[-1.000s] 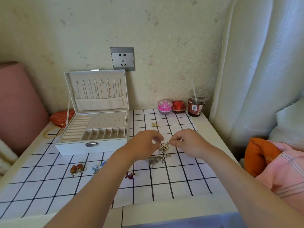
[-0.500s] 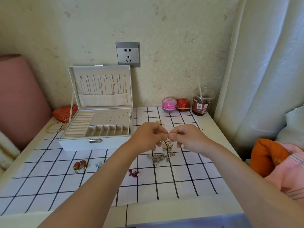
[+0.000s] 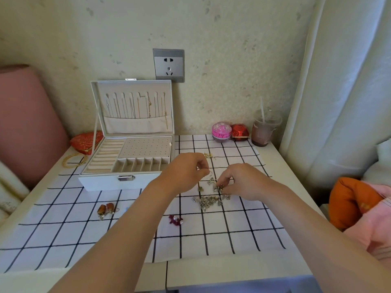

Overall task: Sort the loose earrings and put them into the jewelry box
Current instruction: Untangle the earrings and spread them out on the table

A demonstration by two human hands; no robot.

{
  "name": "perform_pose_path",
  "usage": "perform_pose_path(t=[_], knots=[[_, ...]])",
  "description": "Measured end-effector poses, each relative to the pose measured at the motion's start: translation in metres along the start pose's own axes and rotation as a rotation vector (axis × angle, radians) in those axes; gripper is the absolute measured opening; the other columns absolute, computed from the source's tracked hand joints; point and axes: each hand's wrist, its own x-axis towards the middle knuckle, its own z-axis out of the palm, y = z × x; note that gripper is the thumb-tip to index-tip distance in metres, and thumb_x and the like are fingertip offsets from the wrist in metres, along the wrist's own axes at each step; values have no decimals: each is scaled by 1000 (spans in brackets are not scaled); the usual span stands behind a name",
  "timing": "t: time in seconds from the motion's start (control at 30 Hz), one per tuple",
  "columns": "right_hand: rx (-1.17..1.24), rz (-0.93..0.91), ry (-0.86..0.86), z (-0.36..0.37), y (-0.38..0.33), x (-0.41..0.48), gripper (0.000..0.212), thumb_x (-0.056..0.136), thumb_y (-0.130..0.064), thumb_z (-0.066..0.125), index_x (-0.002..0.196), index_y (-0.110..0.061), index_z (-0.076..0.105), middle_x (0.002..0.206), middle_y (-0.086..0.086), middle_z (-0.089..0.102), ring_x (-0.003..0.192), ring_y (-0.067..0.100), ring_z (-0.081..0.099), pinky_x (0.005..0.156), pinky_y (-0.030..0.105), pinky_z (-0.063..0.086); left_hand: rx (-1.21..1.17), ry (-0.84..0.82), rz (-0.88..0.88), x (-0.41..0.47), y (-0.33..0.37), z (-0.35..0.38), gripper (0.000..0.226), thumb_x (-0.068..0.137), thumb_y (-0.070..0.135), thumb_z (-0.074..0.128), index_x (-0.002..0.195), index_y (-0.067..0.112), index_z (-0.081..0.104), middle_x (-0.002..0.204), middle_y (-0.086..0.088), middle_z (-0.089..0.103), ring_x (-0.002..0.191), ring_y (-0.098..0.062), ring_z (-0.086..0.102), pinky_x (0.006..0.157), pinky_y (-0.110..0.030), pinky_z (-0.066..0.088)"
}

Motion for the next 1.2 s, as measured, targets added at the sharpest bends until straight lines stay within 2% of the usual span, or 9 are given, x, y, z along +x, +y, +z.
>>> perform_pose_path(t=[0.1, 0.23, 0.33, 0.43, 0.53, 0.67, 0.83, 0.97, 1.2], knots=[[-13, 11, 2, 1, 1, 4, 19, 83, -27, 79, 101, -32, 77, 93, -13, 70, 86, 5, 63, 81, 29, 54, 37, -49, 27, 0, -1, 1, 3, 93, 30, 64, 92, 27, 65, 88, 18, 61, 80, 0, 56, 70, -18, 45], [27, -2, -3, -3, 5, 5, 14, 89, -29, 72, 101, -28, 78, 98, -13, 73, 90, 4, 65, 84, 28, 53, 87, -232, 28, -2, 1, 9, 4, 93, 30, 64, 95, 27, 65, 98, 14, 62, 97, -10, 61, 87, -31, 52], [65, -2, 6, -8, 9, 4, 12, 92, -29, 70, 100, -27, 78, 94, -15, 70, 88, 0, 62, 74, 18, 45, 75, -296, 23, -2, 5, 9, 5, 91, 30, 66, 95, 27, 66, 93, 14, 64, 91, -8, 62, 81, -27, 51], [90, 41, 101, -9, 16, 6, 11, 90, -32, 71, 100, -30, 73, 91, -16, 67, 87, 2, 62, 74, 19, 45, -20, -364, -1, -2, 6, 6, 6, 89, 30, 70, 93, 27, 68, 87, 12, 71, 81, -4, 65, 74, -23, 53], [17, 87, 204, -7, 23, 13, 18, 93, -32, 66, 110, -32, 70, 102, -13, 67, 96, 7, 62, 85, 30, 51, -17, -282, 14, 0, 4, 4, 3, 90, 28, 69, 92, 26, 70, 83, 13, 69, 77, 0, 62, 73, -21, 50], [-31, 78, 206, -3, 26, 24, 20, 94, -29, 65, 113, -33, 70, 106, -11, 67, 97, 10, 60, 80, 29, 49, 13, -82, 24, 10, 4, 0, 3, 89, 23, 71, 92, 25, 71, 85, 16, 66, 72, 5, 55, 70, -16, 43], [-7, 44, 135, -4, 25, 31, 26, 93, -22, 65, 115, -35, 70, 104, -11, 65, 99, 12, 60, 86, 32, 51, 247, -38, 11, 20, 2, 0, 8, 91, 29, 65, 98, 31, 69, 95, 15, 69, 84, -6, 58, 73, -26, 45], [77, -52, 131, -11, 13, 25, 13, 85, -24, 72, 90, -36, 75, 98, -17, 65, 90, 2, 59, 79, 26, 48, 407, -18, 7, 31, -2, 3, 10, 93, 33, 62, 100, 33, 69, 99, 12, 70, 95, -11, 61, 72, -25, 40], [-43, -76, -45, -9, -4, 15, 7, 76, -37, 80, 83, -37, 78, 89, -23, 67, 88, -2, 60, 80, 27, 53, 613, -31, 55, 41, -17, 13, 12, 92, 35, 61, 100, 34, 70, 94, 12, 73, 97, -12, 61, 102, -31, 28]])
